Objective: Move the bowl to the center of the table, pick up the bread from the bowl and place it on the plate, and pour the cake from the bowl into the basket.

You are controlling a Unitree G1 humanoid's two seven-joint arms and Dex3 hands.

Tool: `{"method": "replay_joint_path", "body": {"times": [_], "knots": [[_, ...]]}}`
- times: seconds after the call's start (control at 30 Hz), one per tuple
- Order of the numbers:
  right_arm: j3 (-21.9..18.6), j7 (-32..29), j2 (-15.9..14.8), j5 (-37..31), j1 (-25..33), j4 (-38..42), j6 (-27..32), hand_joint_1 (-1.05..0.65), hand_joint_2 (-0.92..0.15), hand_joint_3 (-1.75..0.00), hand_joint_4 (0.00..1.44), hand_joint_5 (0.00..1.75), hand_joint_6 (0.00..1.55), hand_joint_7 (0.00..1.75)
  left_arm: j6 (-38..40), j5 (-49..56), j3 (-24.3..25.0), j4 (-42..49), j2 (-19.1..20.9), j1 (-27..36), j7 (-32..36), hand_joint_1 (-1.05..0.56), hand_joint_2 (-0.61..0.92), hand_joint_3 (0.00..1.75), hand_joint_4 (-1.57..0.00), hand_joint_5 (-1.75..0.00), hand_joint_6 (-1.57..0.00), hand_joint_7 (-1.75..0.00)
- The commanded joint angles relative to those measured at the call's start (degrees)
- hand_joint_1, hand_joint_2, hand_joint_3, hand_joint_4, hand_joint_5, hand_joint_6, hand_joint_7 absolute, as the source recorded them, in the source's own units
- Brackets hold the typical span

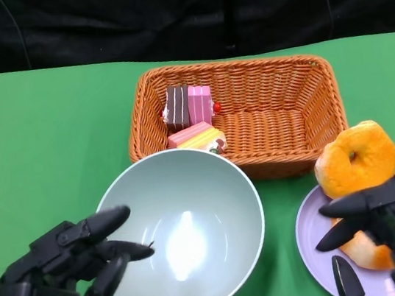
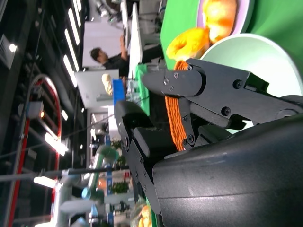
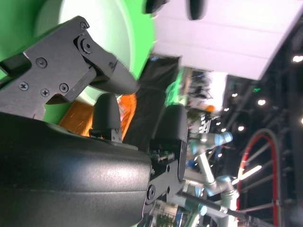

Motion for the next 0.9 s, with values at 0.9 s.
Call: {"method": "replay_joint_path", "body": {"times": [0.9], "knots": [[-1.3, 2.7, 1.6, 2.8, 0.6, 2.8, -5.2, 0.16, -0.34, -1.75, 1.08, 1.75, 0.83, 1.75, 0.4, 0.8, 2.0, 2.1, -1.3, 2.2, -4.5, -0.15, 0.6, 0.98, -0.82, -1.71, -0.8, -1.46]]}}
